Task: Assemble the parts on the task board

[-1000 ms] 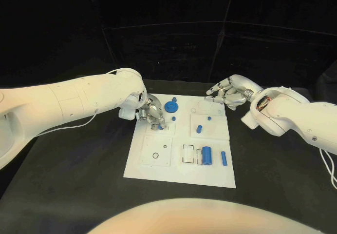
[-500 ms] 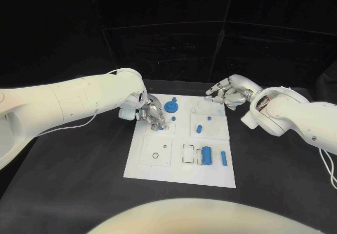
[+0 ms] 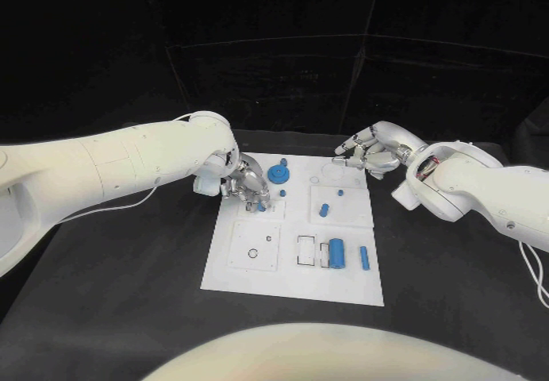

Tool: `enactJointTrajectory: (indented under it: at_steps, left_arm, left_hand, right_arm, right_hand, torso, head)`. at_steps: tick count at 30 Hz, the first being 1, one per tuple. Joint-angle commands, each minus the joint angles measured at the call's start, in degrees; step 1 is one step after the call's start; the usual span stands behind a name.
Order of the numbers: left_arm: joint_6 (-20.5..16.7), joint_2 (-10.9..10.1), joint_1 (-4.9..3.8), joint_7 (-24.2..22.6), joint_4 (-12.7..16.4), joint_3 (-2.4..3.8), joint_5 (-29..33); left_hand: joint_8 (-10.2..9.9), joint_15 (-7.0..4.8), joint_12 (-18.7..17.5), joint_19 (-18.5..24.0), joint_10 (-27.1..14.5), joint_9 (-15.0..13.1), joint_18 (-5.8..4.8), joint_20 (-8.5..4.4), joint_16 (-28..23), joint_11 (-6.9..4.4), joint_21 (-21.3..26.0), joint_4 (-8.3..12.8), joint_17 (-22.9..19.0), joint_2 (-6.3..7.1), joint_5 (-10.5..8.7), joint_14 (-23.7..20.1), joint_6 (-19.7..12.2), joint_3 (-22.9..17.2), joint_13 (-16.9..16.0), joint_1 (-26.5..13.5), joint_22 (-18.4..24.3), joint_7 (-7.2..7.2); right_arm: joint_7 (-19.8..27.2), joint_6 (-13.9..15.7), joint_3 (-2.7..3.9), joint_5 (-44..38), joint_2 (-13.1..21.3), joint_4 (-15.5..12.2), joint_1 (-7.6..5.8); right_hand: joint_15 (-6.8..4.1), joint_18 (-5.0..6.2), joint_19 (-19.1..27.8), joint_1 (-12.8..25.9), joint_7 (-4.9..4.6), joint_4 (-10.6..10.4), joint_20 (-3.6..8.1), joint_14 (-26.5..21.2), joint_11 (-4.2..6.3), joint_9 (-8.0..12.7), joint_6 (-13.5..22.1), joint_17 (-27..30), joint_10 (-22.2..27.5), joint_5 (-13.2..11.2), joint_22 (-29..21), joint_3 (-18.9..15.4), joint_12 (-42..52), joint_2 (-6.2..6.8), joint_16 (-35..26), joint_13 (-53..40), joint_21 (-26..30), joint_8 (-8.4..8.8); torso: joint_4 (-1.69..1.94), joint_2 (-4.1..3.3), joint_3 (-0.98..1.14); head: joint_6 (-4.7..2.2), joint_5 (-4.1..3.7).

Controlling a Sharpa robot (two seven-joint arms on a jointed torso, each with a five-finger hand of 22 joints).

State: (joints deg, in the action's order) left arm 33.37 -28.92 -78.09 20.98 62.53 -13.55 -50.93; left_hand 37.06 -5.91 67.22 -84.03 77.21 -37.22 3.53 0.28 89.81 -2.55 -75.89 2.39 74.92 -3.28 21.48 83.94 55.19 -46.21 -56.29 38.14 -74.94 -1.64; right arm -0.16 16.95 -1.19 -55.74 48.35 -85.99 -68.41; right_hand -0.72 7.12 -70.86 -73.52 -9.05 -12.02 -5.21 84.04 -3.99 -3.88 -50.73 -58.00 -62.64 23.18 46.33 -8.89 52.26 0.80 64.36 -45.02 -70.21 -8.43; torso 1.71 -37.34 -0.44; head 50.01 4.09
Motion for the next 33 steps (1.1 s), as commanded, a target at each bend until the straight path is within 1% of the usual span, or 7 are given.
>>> enactJointTrajectory:
  at_steps: [1, 6, 14, 18, 25, 29, 33]
  left_arm:
    - [0.9, 0.2, 0.23, 0.3, 0.1, -0.12, 1.0]
    - [1.0, 0.3, 0.23, 0.3, 0.1, -0.12, 1.1]
    - [0.8, 0.4, 0.23, 0.3, -0.1, -0.12, 1.2]
    - [0.8, 0.4, 0.22, 0.3, -0.3, -0.12, 1.2]
    - [1.0, 0.5, 0.21, 0.4, -0.6, -0.12, 1.2]
    - [1.1, 0.5, 0.21, 0.4, -0.7, -0.12, 1.1]
    - [1.2, 0.5, 0.21, 0.4, -0.7, -0.12, 0.7]
  left_hand:
    - [-0.2, 0.08, -0.2, -0.5, 0.0, -0.1, 0.19, 0.22, 0.2, -0.22, -0.1, 4.7, 15.1, -0.71, 0.24, 6.1, 1.0, -5.7, -0.1, -0.4, -0.2, 0.43]
    - [-0.4, 0.05, -0.1, -0.6, 0.1, -0.3, 0.17, 0.19, 0.2, -0.27, -0.2, 4.2, 15.1, -1.12, -0.24, 6.1, 1.2, -5.4, -0.2, -1.4, -0.3, 0.5]
    - [-0.7, 0.0, -0.1, -0.6, 0.1, -0.5, 0.18, 0.14, 0.2, -0.33, 0.0, 3.7, 15.1, -2.11, -2.35, 6.1, 1.4, -5.4, -0.3, -3.0, -0.3, 0.59]
    - [-1.0, -0.03, 0.0, -0.6, 0.0, -0.8, 0.17, 0.11, 0.2, -0.36, 0.0, 3.5, 15.1, -2.88, -5.29, 6.1, 1.5, -5.8, -0.3, -4.1, -0.4, 0.63]
    - [-1.1, -0.03, 0.1, -0.6, 0.1, -1.0, 0.15, 0.11, 0.2, -0.37, -0.1, 3.4, 15.1, -3.35, -6.86, 6.1, 1.7, -6.1, -0.5, -4.8, -0.5, 0.65]
    - [-1.5, -0.02, 0.2, -0.6, 0.3, -1.1, 0.15, 0.11, 0.2, -0.39, 0.0, 3.0, 15.1, -4.05, -10.55, 6.1, 2.0, -6.3, -0.7, -5.6, -0.6, 0.7]
    - [-1.7, -0.02, 0.3, -0.7, 0.3, -1.1, 0.14, 0.12, 0.2, -0.38, 0.0, 2.9, 15.1, -4.16, -11.41, 6.1, 2.1, -6.3, -0.8, -6.0, -0.6, 0.7]
  right_arm:
    - [0.5, 0.0, 0.03, 0.1, 0.0, -0.1, -0.11]
    - [0.5, 0.0, 0.03, 0.1, 0.0, -0.1, -0.11]
    - [0.5, -0.1, 0.03, 0.1, 0.0, -0.1, -0.11]
    - [0.5, -0.1, 0.03, 0.1, 0.0, -0.1, -0.11]
    - [0.5, -0.2, 0.03, 0.1, -0.1, -0.1, -0.11]
    - [0.5, -0.2, 0.03, 0.1, -0.1, -0.1, -0.11]
    - [0.5, -0.2, 0.03, 0.1, -0.1, -0.1, -0.11]
  right_hand:
    - [0.02, 0.71, 0.1, -0.2, 0.01, -0.4, -0.16, -0.1, 0.02, 0.0, 0.3, -0.1, 0.3, 0.4, 0.0, 0.0, 0.4, 0.01, -0.3, 0.0, 0.3, -0.33]
    - [0.02, 0.71, 0.1, -0.2, 0.01, -0.4, -0.16, -0.1, 0.02, 0.0, 0.3, -0.1, 0.3, 0.4, 0.0, 0.0, 0.4, 0.01, -0.3, 0.0, 0.3, -0.33]
    - [0.01, 0.71, 0.1, -0.3, 0.02, -0.4, -0.16, -0.1, 0.03, 0.0, 0.3, -0.1, 0.3, 0.6, 0.0, 0.0, 0.4, -0.04, -0.3, 0.0, 0.3, -0.37]
    - [0.01, 0.71, 0.1, -0.4, 0.03, -0.4, -0.16, -0.1, 0.04, 0.0, 0.3, -0.1, 0.3, 0.7, 0.0, 0.0, 0.4, -0.07, -0.2, 0.1, 0.3, -0.39]
    - [-0.04, 0.71, 0.0, -1.0, 0.07, -0.8, -0.1, 0.0, 0.1, 0.0, 0.4, -0.2, 0.5, 3.2, -0.1, -0.1, 0.4, -0.09, -0.4, 0.3, 0.5, -0.64]
    - [-0.06, 0.71, 0.0, -1.2, 0.08, -0.9, -0.08, 0.0, 0.11, 0.0, 0.4, -0.2, 0.5, 3.8, -0.1, -0.1, 0.5, -0.1, -0.4, 0.4, 0.5, -0.7]
    - [-0.06, 0.71, 0.0, -1.2, 0.08, -1.0, -0.08, 0.0, 0.12, 0.0, 0.4, -0.2, 0.5, 4.0, -0.2, -0.1, 0.5, -0.1, -0.5, 0.4, 0.5, -0.73]
  torso:
    - [-0.03, 0.02, 0.0]
    - [0.01, 0.01, -0.01]
    - [0.01, 0.03, -0.01]
    - [-0.03, 0.0, 0.0]
    - [0.04, 0.04, -0.02]
    - [0.01, 0.02, -0.01]
    - [-0.01, 0.06, -0.02]
  head:
    - [-0.01, 0.04]
    - [-0.01, -0.03]
    - [-0.01, -0.07]
    - [-0.01, -0.11]
    - [-0.01, -0.14]
    - [-0.01, -0.1]
    - [-0.01, -0.14]
